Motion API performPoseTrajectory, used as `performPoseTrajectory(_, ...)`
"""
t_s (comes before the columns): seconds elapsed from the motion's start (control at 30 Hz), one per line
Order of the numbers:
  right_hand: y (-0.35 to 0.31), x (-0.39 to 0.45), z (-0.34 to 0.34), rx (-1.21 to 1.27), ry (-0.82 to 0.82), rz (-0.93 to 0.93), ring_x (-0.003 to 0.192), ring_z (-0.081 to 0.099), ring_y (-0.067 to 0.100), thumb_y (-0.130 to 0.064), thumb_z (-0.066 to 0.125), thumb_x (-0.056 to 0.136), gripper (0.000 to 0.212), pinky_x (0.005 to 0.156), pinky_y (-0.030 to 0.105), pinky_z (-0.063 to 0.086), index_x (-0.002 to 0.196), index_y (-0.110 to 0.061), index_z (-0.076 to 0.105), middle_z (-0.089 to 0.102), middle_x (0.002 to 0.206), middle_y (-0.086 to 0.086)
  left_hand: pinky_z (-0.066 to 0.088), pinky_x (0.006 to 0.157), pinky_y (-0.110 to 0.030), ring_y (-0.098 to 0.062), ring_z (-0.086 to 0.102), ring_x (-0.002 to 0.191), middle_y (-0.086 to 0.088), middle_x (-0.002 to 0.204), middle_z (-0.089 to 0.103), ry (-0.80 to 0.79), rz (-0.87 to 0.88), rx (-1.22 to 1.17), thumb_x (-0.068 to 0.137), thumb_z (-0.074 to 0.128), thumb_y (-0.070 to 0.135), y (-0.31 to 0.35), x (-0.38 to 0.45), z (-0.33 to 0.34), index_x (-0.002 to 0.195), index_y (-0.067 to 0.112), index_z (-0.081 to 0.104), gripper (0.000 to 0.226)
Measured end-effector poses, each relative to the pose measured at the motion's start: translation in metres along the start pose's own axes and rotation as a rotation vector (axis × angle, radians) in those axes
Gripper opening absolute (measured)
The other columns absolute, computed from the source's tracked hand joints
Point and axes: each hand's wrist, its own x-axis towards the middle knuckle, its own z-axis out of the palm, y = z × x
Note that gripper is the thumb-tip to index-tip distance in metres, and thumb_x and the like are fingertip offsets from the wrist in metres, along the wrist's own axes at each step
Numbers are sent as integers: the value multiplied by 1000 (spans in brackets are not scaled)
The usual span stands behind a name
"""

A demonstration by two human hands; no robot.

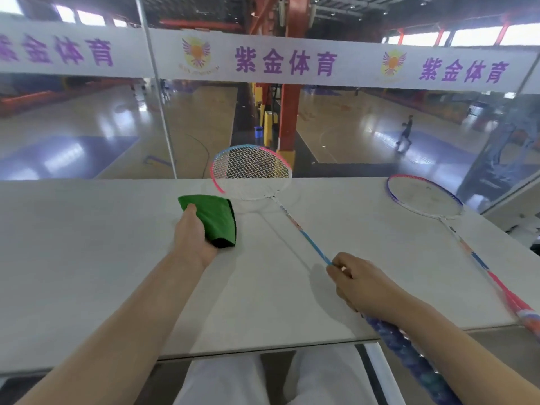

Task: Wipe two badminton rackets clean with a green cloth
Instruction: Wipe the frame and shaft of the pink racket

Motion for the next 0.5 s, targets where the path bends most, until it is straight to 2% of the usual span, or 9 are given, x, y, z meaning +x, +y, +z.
performPoseTrajectory(0.13,-21,21,16,16,-93,-62,50,46,15,-43,45,98,28,52,31,43,82,-20,52,60,65,-2,49,87,-50,-23,64,93,-5,109,63,50,42,-113,104,40,36,22,8,-27,131,14,53,37)
performPoseTrajectory(0.23,-38,38,24,24,-164,-112,50,45,15,-42,45,97,27,50,31,43,82,-21,51,58,64,-2,51,82,-51,-26,65,101,-7,114,64,94,59,-173,104,41,34,34,14,-47,131,14,54,36)
performPoseTrajectory(0.3,-50,49,29,65,-213,-121,50,46,16,-40,46,97,25,48,30,46,83,-20,52,58,65,0,53,76,-50,-29,64,106,-8,116,65,74,75,-223,104,39,33,41,17,-60,125,13,57,34)
performPoseTrajectory(0.4,-65,64,34,63,-256,-162,51,49,16,-36,46,99,24,50,28,49,85,-17,51,58,66,1,54,78,-50,-34,61,106,-12,104,64,4,96,-272,94,34,26,51,24,-76,103,13,61,31)
performPoseTrajectory(0.43,-69,70,35,66,-267,-177,50,49,16,-35,45,100,24,50,27,49,86,-16,50,58,65,1,53,78,-49,-33,61,105,-13,103,64,4,87,-296,94,31,26,54,25,-80,103,12,61,35)
performPoseTrajectory(0.5,-75,79,38,102,-302,-191,47,48,16,-33,45,101,24,49,28,48,86,-15,48,55,62,2,49,83,-50,-34,60,110,-15,116,65,9,48,-380,98,23,32,56,28,-86,119,9,61,49)
